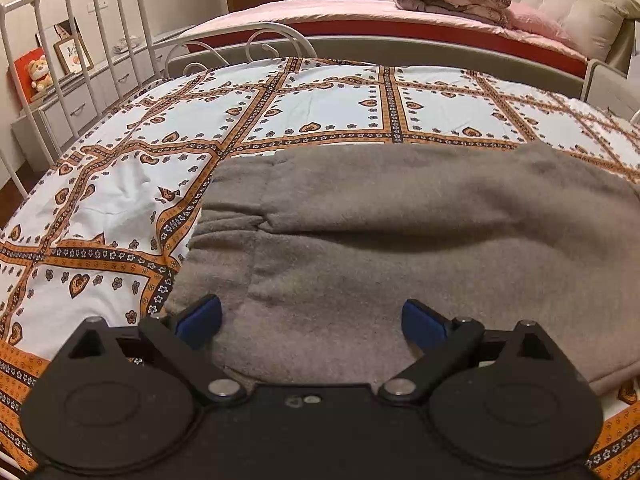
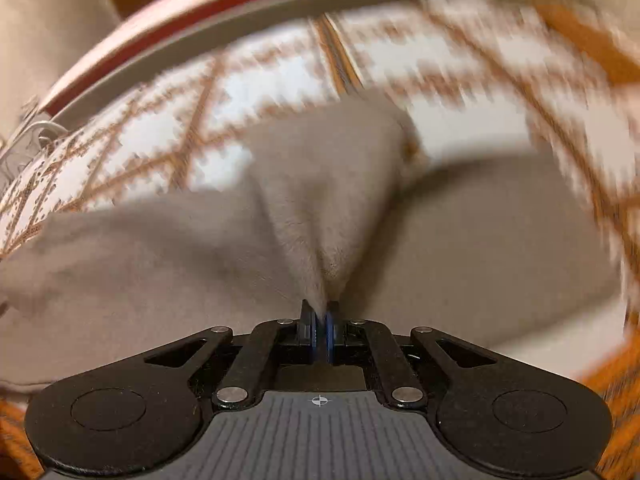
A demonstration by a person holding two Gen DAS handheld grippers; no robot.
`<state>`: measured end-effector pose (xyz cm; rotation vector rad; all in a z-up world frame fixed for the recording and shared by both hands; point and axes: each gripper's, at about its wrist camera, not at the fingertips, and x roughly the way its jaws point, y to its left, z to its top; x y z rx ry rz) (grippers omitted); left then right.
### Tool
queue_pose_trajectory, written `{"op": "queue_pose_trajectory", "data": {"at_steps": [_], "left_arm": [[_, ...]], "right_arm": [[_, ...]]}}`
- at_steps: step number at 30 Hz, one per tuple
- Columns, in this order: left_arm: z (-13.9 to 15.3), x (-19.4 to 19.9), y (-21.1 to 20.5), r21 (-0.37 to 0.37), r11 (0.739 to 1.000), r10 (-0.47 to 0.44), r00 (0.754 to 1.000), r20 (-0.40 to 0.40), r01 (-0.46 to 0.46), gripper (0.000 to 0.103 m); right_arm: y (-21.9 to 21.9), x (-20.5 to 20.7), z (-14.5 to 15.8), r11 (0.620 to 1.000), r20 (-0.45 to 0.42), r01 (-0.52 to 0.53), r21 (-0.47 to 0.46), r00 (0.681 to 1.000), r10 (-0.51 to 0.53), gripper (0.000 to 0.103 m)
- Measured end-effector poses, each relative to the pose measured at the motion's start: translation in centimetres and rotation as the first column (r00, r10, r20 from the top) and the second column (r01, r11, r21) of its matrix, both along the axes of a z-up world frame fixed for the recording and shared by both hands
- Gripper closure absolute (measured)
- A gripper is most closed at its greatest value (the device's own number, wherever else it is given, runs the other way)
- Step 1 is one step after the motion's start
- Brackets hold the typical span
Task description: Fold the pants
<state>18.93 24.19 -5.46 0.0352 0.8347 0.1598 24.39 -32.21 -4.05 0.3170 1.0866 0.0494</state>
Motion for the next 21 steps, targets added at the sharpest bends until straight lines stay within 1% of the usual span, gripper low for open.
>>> {"op": "queue_pose_trajectory", "data": {"at_steps": [1,2,3,4,5,6,7,9,11,13,15,16,17,18,19,20,21], "left_arm": [[0.0,0.1,0.0,-0.001,1.0,-0.003,1.0,-0.002,0.003,0.012],[-0.1,0.1,0.1,0.0,1.0,-0.001,1.0,-0.003,0.001,0.012],[-0.1,0.2,0.1,-0.001,1.0,0.004,1.0,-0.003,-0.004,0.012],[-0.1,0.3,0.0,0.002,1.0,0.008,1.0,-0.004,-0.008,0.012],[-0.1,0.3,-0.1,0.009,1.0,0.009,1.0,-0.006,-0.009,0.012],[-0.2,0.4,-0.2,0.013,1.0,0.01,1.0,-0.008,-0.01,0.012],[-0.2,0.4,-0.2,0.013,1.0,0.011,1.0,-0.009,-0.011,0.011],[-0.2,0.5,-0.2,0.012,1.0,0.015,1.0,-0.01,-0.014,0.01],[-0.3,0.5,-0.2,0.015,1.0,0.014,1.0,-0.011,-0.014,0.01],[-0.3,0.5,-0.3,0.022,1.0,0.011,1.0,-0.013,-0.01,0.009],[-0.3,0.5,-0.3,0.022,1.0,0.008,1.0,-0.012,-0.007,0.009],[-0.3,0.5,-0.2,0.021,1.0,0.005,1.0,-0.011,-0.005,0.009],[-0.3,0.4,-0.2,0.021,1.0,0.003,1.0,-0.01,-0.003,0.009],[-0.3,0.4,-0.2,0.02,1.0,0.001,1.0,-0.01,-0.001,0.009],[-0.3,0.4,-0.2,0.02,1.0,0.001,1.0,-0.009,0.0,0.009],[-0.3,0.4,-0.2,0.02,1.0,-0.001,1.0,-0.009,0.001,0.009],[-0.3,0.3,-0.2,0.02,1.0,-0.003,1.0,-0.008,0.003,0.009]], "right_arm": [[-0.6,-0.1,-0.7,0.999,-0.02,0.003,0.034,1.0,-0.002,0.095],[-1.3,0.0,-0.5,0.997,-0.003,0.015,0.073,1.0,-0.015,0.089],[-1.4,0.1,0.4,0.998,0.037,0.013,0.055,0.999,-0.015,0.064],[-1.0,0.0,1.4,1.0,0.086,0.004,-0.012,0.996,-0.003,0.047],[-0.2,-0.3,2.5,0.993,0.168,-0.01,-0.116,0.985,0.029,0.029],[0.6,-0.5,3.3,0.982,0.225,-0.031,-0.187,0.972,0.074,0.03],[1.4,-0.4,3.7,0.969,0.25,-0.052,-0.242,0.962,0.114,0.03],[2.8,0.3,4.3,0.953,0.296,-0.085,-0.289,0.939,0.173,0.03],[4.4,1.3,4.1,0.923,0.29,-0.108,-0.37,0.93,0.225,0.03],[6.2,2.5,3.7,0.875,0.273,-0.143,-0.463,0.916,0.295,0.03],[8.1,3.7,3.1,0.794,0.222,-0.188,-0.578,0.9,0.375,0.03],[8.7,4.8,2.3,0.754,0.171,-0.22,-0.619,0.899,0.403,0.031],[8.9,6.1,1.5,0.725,0.11,-0.263,-0.636,0.899,0.423,0.05],[8.6,7.1,0.8,0.723,0.077,-0.285,-0.629,0.903,0.423,0.098],[8.1,8.2,0.4,0.748,0.052,-0.287,-0.598,0.918,0.394,0.097],[7.3,8.8,0.9,0.792,0.081,-0.253,-0.555,0.931,0.355,0.097],[6.2,8.9,1.4,0.826,0.123,-0.21,-0.523,0.94,0.317,0.097]]}}
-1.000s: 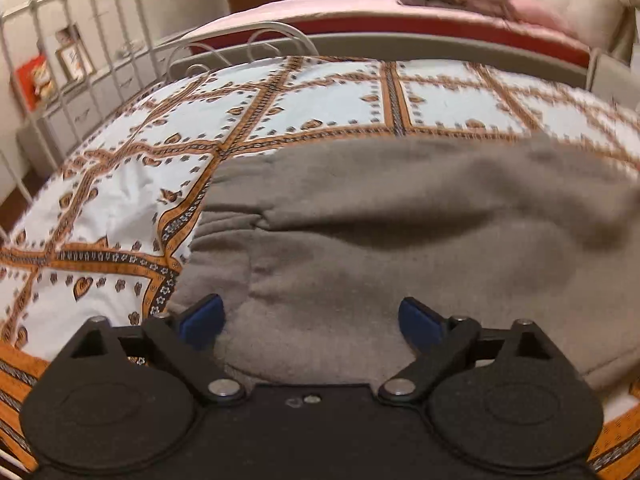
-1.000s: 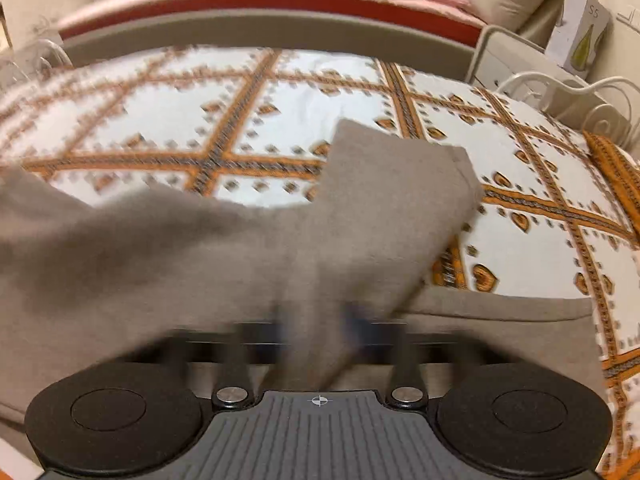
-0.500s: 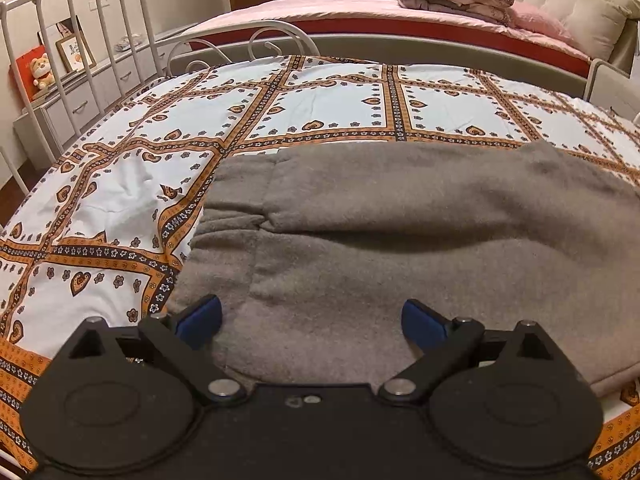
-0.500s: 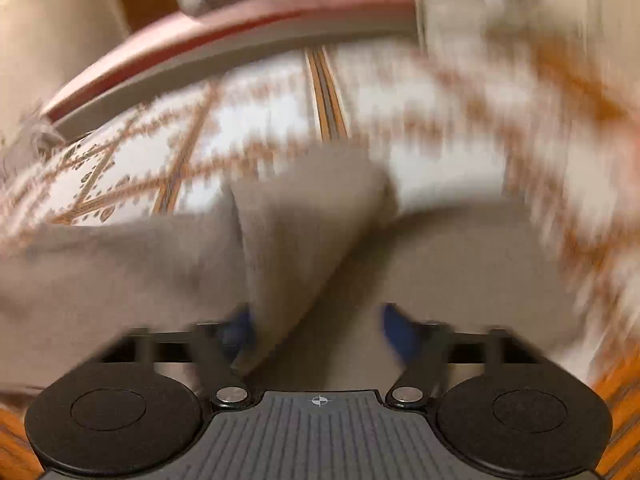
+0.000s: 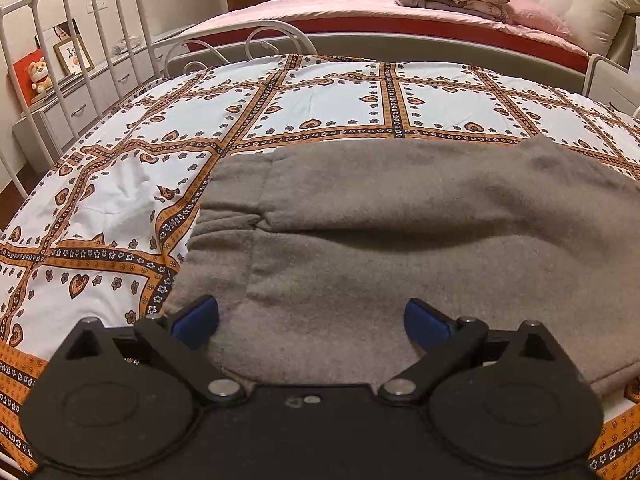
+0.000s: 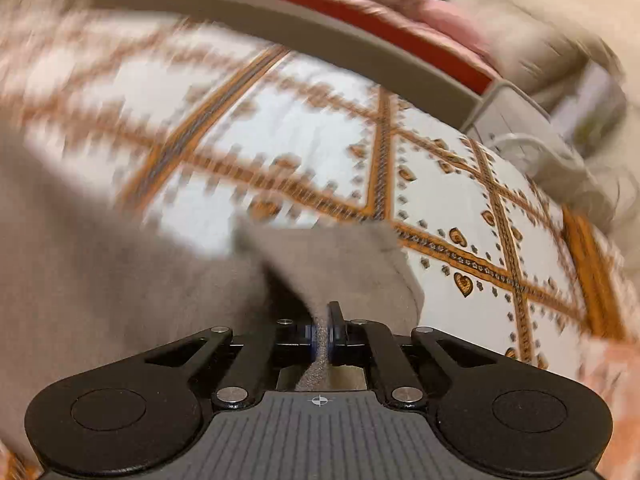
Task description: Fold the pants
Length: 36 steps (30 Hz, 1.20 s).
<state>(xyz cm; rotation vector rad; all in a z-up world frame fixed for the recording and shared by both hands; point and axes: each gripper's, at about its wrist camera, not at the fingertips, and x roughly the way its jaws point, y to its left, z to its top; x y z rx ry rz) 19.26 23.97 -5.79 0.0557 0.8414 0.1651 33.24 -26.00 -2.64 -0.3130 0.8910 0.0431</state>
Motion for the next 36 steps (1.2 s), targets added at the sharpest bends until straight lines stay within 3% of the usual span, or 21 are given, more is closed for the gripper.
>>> {"op": "queue_pose_trajectory", "data": {"at_steps": [2,4,6,7,9,10,11,13,15,16,18,20,22,23,24,26,28,31,34,36], "left_arm": [[0.0,0.0,0.0,-0.001,1.0,-0.004,1.0,0.002,0.004,0.009],[0.0,0.0,0.1,-0.004,1.0,-0.005,1.0,0.003,0.005,0.009],[0.0,0.0,0.1,-0.005,1.0,-0.007,1.0,0.004,0.007,0.009],[0.0,0.0,0.1,-0.006,1.0,-0.008,1.0,0.005,0.008,0.009],[0.0,0.0,0.2,-0.011,1.0,-0.007,1.0,0.007,0.007,0.009],[0.0,0.0,0.2,-0.013,1.0,-0.006,1.0,0.007,0.006,0.009],[0.0,0.0,0.3,-0.012,1.0,-0.005,1.0,0.006,0.005,0.009],[0.0,0.1,0.2,-0.008,1.0,-0.002,1.0,0.004,0.002,0.009],[0.0,0.1,0.1,-0.007,1.0,0.003,1.0,0.003,-0.002,0.009],[0.0,0.1,0.1,-0.009,1.0,0.005,1.0,0.004,-0.005,0.009],[0.0,0.2,0.1,-0.01,1.0,0.012,1.0,0.005,-0.012,0.009],[-0.1,0.2,0.1,-0.007,1.0,0.014,1.0,0.004,-0.014,0.009],[-0.2,0.2,0.0,0.001,1.0,0.011,1.0,0.002,-0.011,0.008],[-0.2,0.2,0.0,0.003,1.0,0.01,1.0,0.002,-0.01,0.008],[-0.2,0.2,0.0,0.002,1.0,0.009,1.0,0.003,-0.009,0.008],[-0.2,0.1,0.0,0.002,1.0,0.007,1.0,0.003,-0.007,0.008],[-0.2,0.0,0.0,0.002,1.0,0.005,1.0,0.004,-0.005,0.008],[-0.1,0.0,0.0,0.001,1.0,0.004,1.0,0.004,-0.004,0.008],[-0.1,0.0,0.0,0.002,1.0,0.005,1.0,0.004,-0.005,0.008],[-0.1,0.0,0.0,0.003,1.0,0.007,1.0,0.003,-0.007,0.008]], "right_arm": [[-2.6,-1.2,2.4,0.981,0.091,0.071,0.179,0.992,-0.088,0.097],[-5.4,-3.7,4.9,0.936,0.192,0.097,0.339,0.967,-0.17,0.097],[-9.2,-7.3,6.8,0.845,0.271,0.104,0.524,0.92,-0.282,0.097],[-11.2,-8.9,6.8,0.778,0.245,0.148,0.61,0.899,-0.363,0.097],[-14.6,-10.8,4.4,0.672,0.116,0.297,0.679,0.859,-0.498,0.097],[-16.0,-10.7,2.7,0.628,0.009,0.377,0.681,0.853,-0.521,0.097],[-18.0,-10.4,-0.5,0.537,-0.182,0.49,0.686,0.831,-0.525,0.097],[-20.8,-10.2,-4.3,0.383,-0.386,0.594,0.708,0.779,-0.494,0.097],[-22.8,-10.9,-5.2,0.291,-0.397,0.577,0.763,0.774,-0.493,0.097],[-23.3,-11.1,-4.7,0.297,-0.368,0.564,0.771,0.774,-0.515,0.095],[-23.2,-11.1,-3.9,0.354,-0.313,0.546,0.76,0.784,-0.536,0.07],[-23.5,-11.3,-3.7,0.344,-0.296,0.552,0.76,0.764,-0.573,0.051],[-23.6,-11.5,-3.7,0.315,-0.293,0.549,0.775,0.752,-0.59,0.055],[-23.6,-11.6,-3.3,0.321,-0.278,0.541,0.778,0.753,-0.596,0.086],[-23.7,-12.0,-2.8,0.327,-0.254,0.514,0.793,0.767,-0.59,0.097],[-23.4,-12.5,-1.3,0.357,-0.174,0.445,0.821,0.791,-0.587,0.097],[-23.1,-12.3,-1.5,0.399,-0.18,0.484,0.778,0.782,-0.596,0.097],[-24.2,-12.3,-3.5,0.364,-0.283,0.573,0.734,0.746,-0.603,0.097],[-24.3,-12.7,-2.9,0.373,-0.25,0.536,0.758,0.766,-0.593,0.097],[-24.5,-13.0,-3.2,0.369,-0.275,0.558,0.743,0.758,-0.591,0.097]]}}
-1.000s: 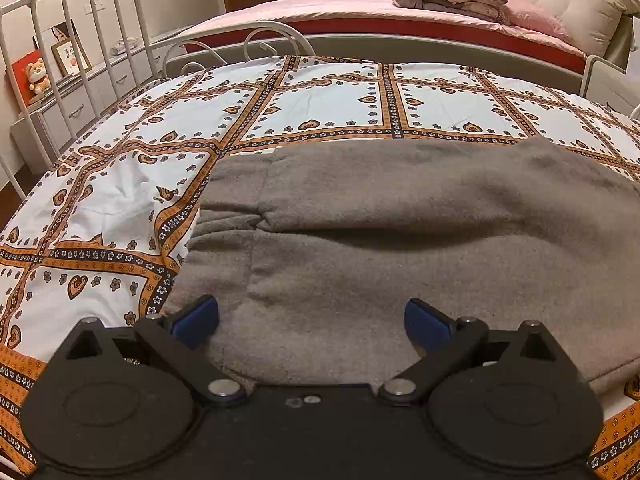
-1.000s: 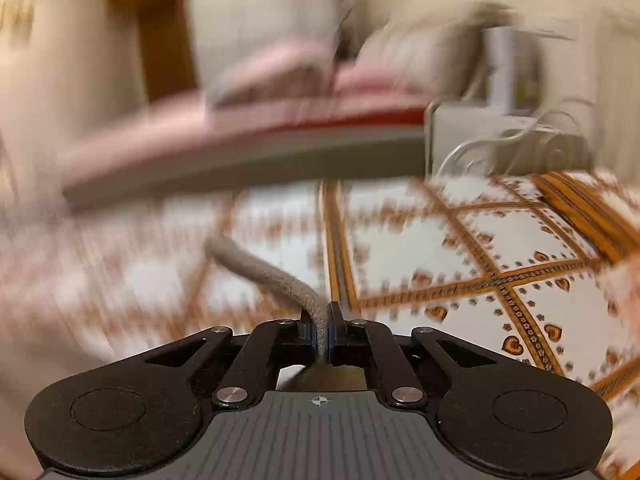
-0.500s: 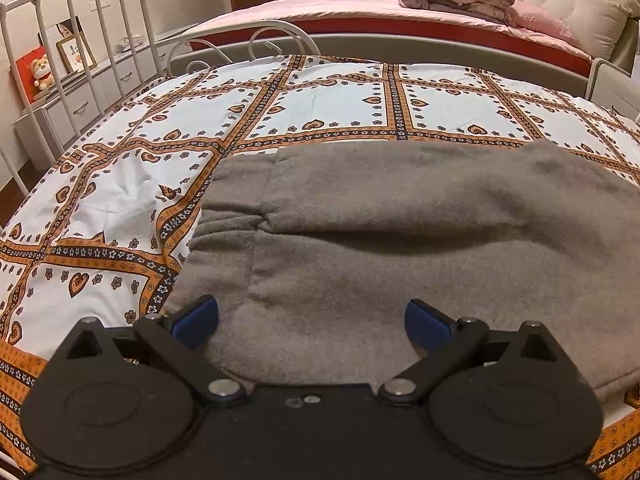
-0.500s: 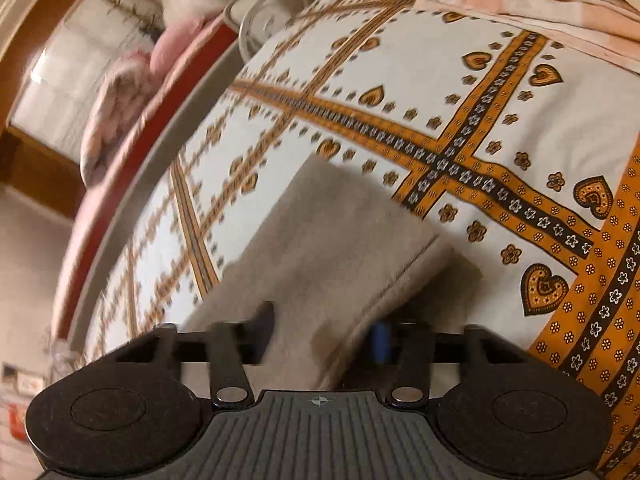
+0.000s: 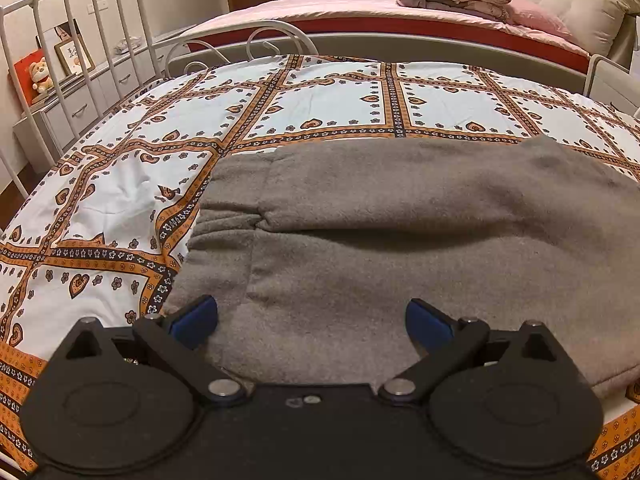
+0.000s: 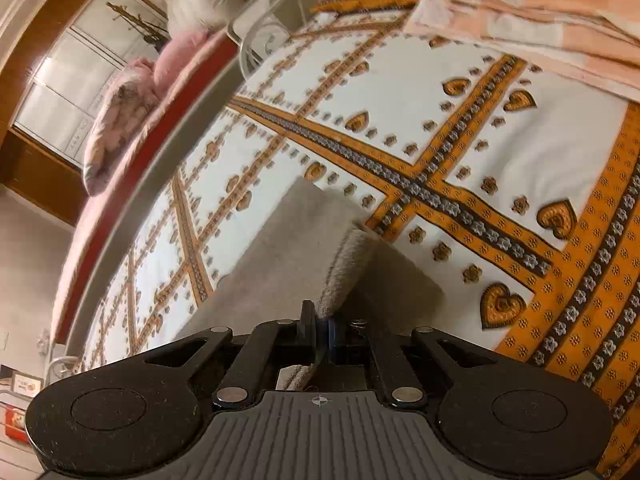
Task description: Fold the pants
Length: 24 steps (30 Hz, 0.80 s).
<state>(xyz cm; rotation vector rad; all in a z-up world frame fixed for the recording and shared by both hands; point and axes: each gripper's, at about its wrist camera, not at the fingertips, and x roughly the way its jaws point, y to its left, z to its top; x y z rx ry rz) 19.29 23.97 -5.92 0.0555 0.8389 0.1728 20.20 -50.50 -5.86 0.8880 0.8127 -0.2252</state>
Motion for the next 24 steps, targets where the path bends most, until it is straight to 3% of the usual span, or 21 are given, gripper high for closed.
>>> {"op": "queue_pose_trajectory", "data": {"at_steps": [2,4,5,6,8,12,18,24], "left_arm": [[0.0,0.1,-0.1,0.002,1.0,0.002,1.0,-0.002,-0.002,0.008],[0.0,0.1,-0.1,0.002,1.0,0.001,1.0,-0.002,-0.001,0.008],[0.0,0.0,-0.1,0.002,1.0,0.001,1.0,-0.002,-0.001,0.008],[0.0,0.0,-0.2,0.004,1.0,0.0,1.0,-0.002,0.0,0.008],[0.0,0.0,-0.2,0.005,1.0,-0.004,1.0,-0.002,0.004,0.008],[0.0,0.0,-0.1,0.005,1.0,0.001,1.0,-0.003,-0.001,0.008],[0.0,0.4,-0.3,0.008,1.0,0.02,1.0,-0.01,-0.02,0.006],[-0.1,0.4,-0.2,0.012,1.0,0.02,1.0,-0.011,-0.019,0.006]], "right_arm": [[-0.3,0.0,-0.8,1.0,-0.062,0.006,0.014,0.998,-0.006,0.097],[-1.0,-0.5,-0.8,0.998,-0.032,0.042,0.054,0.999,-0.04,0.097],[-1.5,-1.1,-0.3,0.995,0.002,0.079,0.062,0.997,-0.08,0.091],[-2.0,-1.7,0.2,0.991,0.035,0.115,0.073,0.992,-0.118,0.073],[-2.9,-2.9,1.0,0.985,0.073,0.162,0.055,0.983,-0.166,0.06],[-3.7,-3.6,-0.1,0.982,0.013,0.165,0.092,0.986,-0.167,0.06],[-4.4,-4.7,-1.0,0.975,0.004,0.16,0.156,0.987,-0.163,0.06],[-3.9,-2.6,-2.1,0.983,-0.009,0.102,0.152,0.995,-0.102,0.06]]}}
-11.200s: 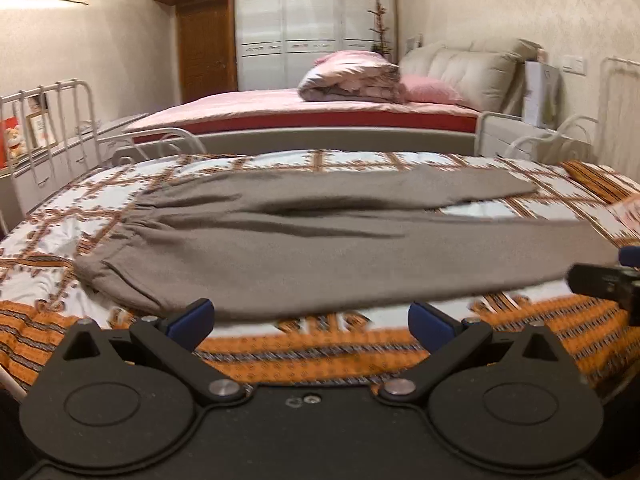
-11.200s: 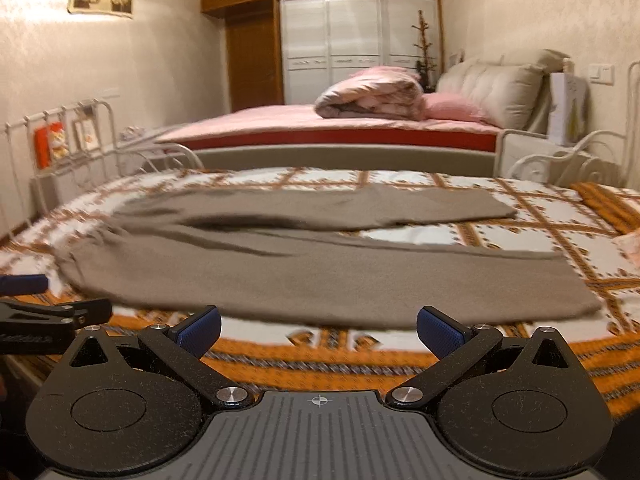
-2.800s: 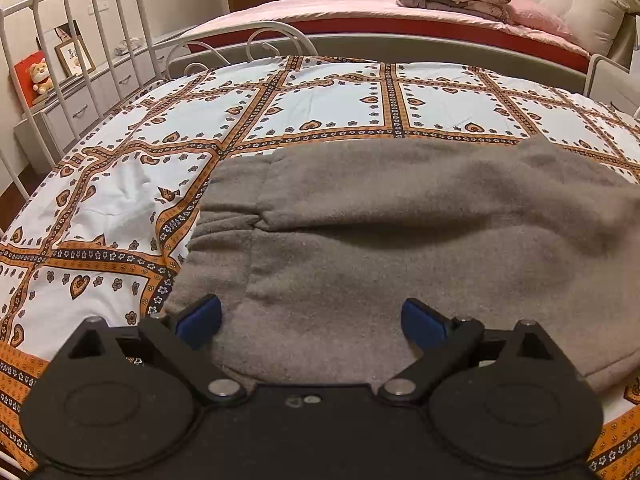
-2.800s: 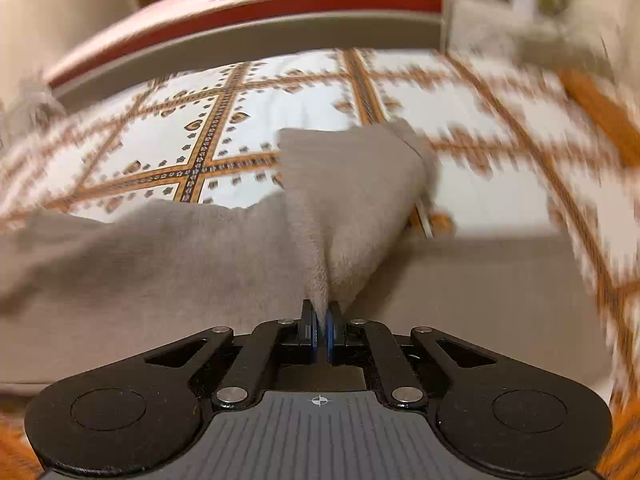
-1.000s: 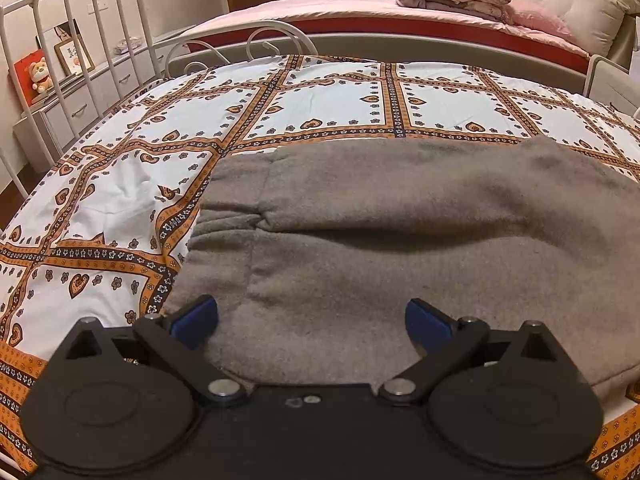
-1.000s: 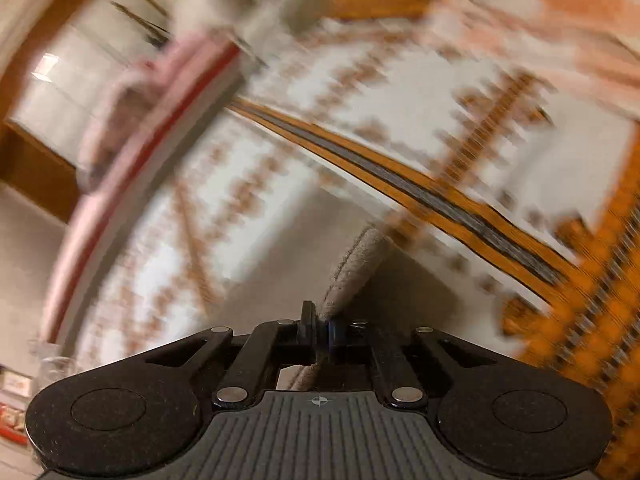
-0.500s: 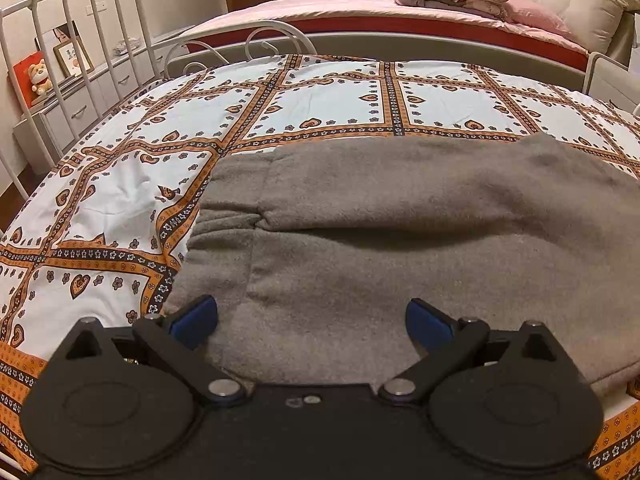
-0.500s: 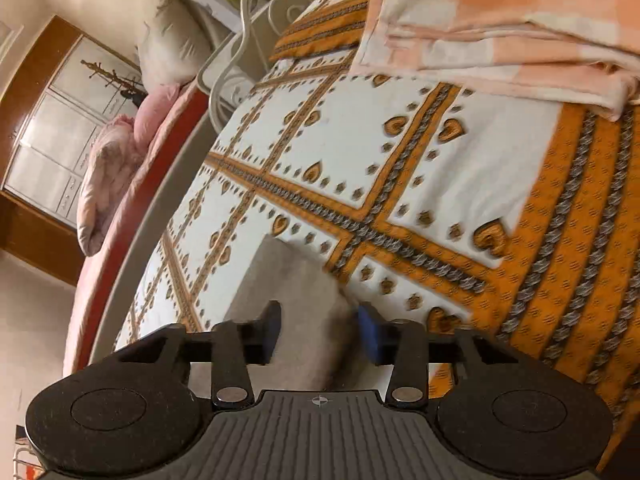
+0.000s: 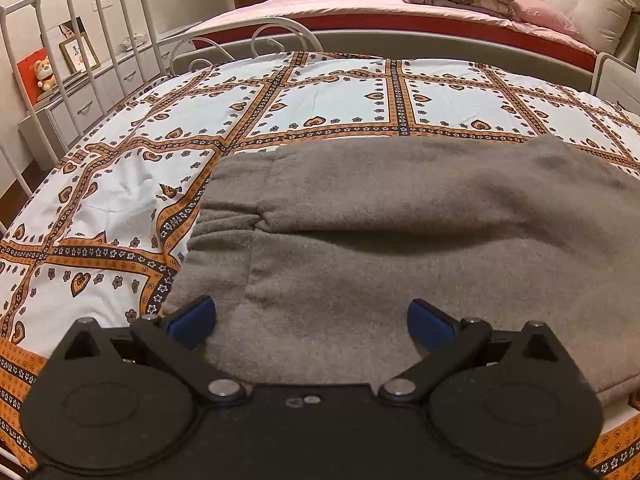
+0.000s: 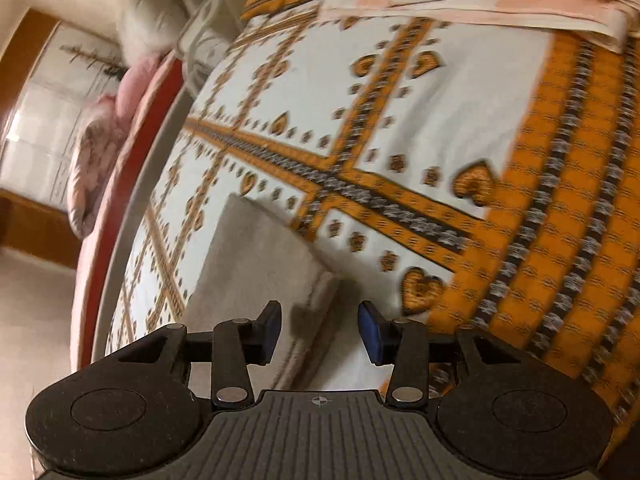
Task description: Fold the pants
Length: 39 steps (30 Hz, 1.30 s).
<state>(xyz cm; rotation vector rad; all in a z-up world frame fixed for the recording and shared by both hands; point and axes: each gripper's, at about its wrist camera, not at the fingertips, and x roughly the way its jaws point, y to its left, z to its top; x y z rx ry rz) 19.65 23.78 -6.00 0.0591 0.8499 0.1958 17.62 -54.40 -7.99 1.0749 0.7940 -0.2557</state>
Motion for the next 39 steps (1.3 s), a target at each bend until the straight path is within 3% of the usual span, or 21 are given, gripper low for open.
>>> {"op": "queue_pose_trajectory", "data": {"at_steps": [1,2,5,7,8,10,12,14,19,24,26,29,31,33,36,37,39], "left_arm": [[0.0,0.0,-0.1,0.002,1.0,0.0,1.0,0.0,0.0,0.006],[0.0,0.0,-0.1,0.003,1.0,0.001,1.0,0.001,-0.001,0.006],[0.4,0.0,0.0,0.012,1.0,0.007,1.0,0.02,-0.007,0.008],[1.3,-0.4,0.6,0.014,0.999,0.037,0.997,0.07,-0.038,0.017],[1.8,-0.7,1.3,-0.004,0.998,0.069,0.993,0.1,-0.069,0.017],[2.7,-1.4,2.9,-0.055,0.987,0.156,0.975,0.156,-0.149,0.017],[3.2,-2.0,4.4,-0.085,0.973,0.228,0.953,0.197,-0.215,0.017],[3.2,-1.8,5.9,-0.128,0.963,0.26,0.944,0.202,-0.238,0.017],[2.6,0.1,9.3,-0.289,0.936,0.26,0.949,0.181,-0.202,0.035],[1.5,2.4,10.1,-0.421,0.903,0.169,0.972,0.166,-0.085,0.037],[0.8,3.5,9.7,-0.402,0.912,0.152,0.977,0.149,-0.08,0.039],[0.6,4.2,9.9,-0.423,0.904,0.15,0.975,0.162,-0.069,0.058],[0.6,4.4,9.6,-0.432,0.901,0.127,0.978,0.168,-0.042,0.083],[1.2,4.5,8.6,-0.354,0.935,0.095,0.974,0.204,-0.017,0.093],[4.0,3.0,9.2,-0.36,0.933,0.148,0.925,0.349,-0.014,0.096],[4.1,3.1,9.7,-0.364,0.931,0.158,0.923,0.35,-0.022,0.095],[2.0,4.5,10.1,-0.3,0.951,0.156,0.953,0.26,-0.074,0.095]], "right_arm": [[0.2,0.2,0.3,1.0,0.006,-0.016,-0.023,1.0,0.016,0.063],[0.6,0.5,1.0,0.996,0.013,-0.031,-0.09,0.999,0.032,0.087],[1.1,0.2,2.6,0.992,0.093,-0.003,-0.126,0.996,0.015,0.087],[1.7,0.8,2.5,0.983,0.019,-0.03,-0.181,0.999,0.034,0.086],[1.9,1.0,2.4,0.98,-0.009,-0.043,-0.196,0.999,0.042,0.084],[2.1,0.4,3.5,0.972,0.022,-0.008,-0.235,1.0,0.013,0.072],[2.9,-0.4,5.3,0.931,0.04,0.036,-0.364,0.999,-0.023,0.046],[3.9,-0.8,6.8,0.897,0.086,0.06,-0.437,0.996,-0.024,0.033],[6.2,0.5,7.2,0.892,0.108,-0.003,-0.451,0.992,0.058,0.03],[6.8,1.8,6.5,0.905,0.089,-0.007,-0.426,0.995,0.049,0.03],[6.7,2.2,6.4,0.912,0.083,-0.001,-0.409,0.996,0.039,0.03],[7.0,2.5,6.3,0.914,0.072,-0.005,-0.405,0.997,0.037,0.03],[7.1,2.6,6.2,0.909,0.066,-0.014,-0.417,0.997,0.046,0.03],[7.3,2.9,6.1,0.904,0.055,-0.023,-0.426,0.997,0.051,0.03],[7.3,3.1,5.8,0.906,0.041,-0.027,-0.422,0.998,0.048,0.03],[7.3,3.1,5.7,0.908,0.042,-0.027,-0.417,0.998,0.049,0.03],[7.4,3.2,5.7,0.907,0.037,-0.041,-0.419,0.997,0.062,0.03]]}}
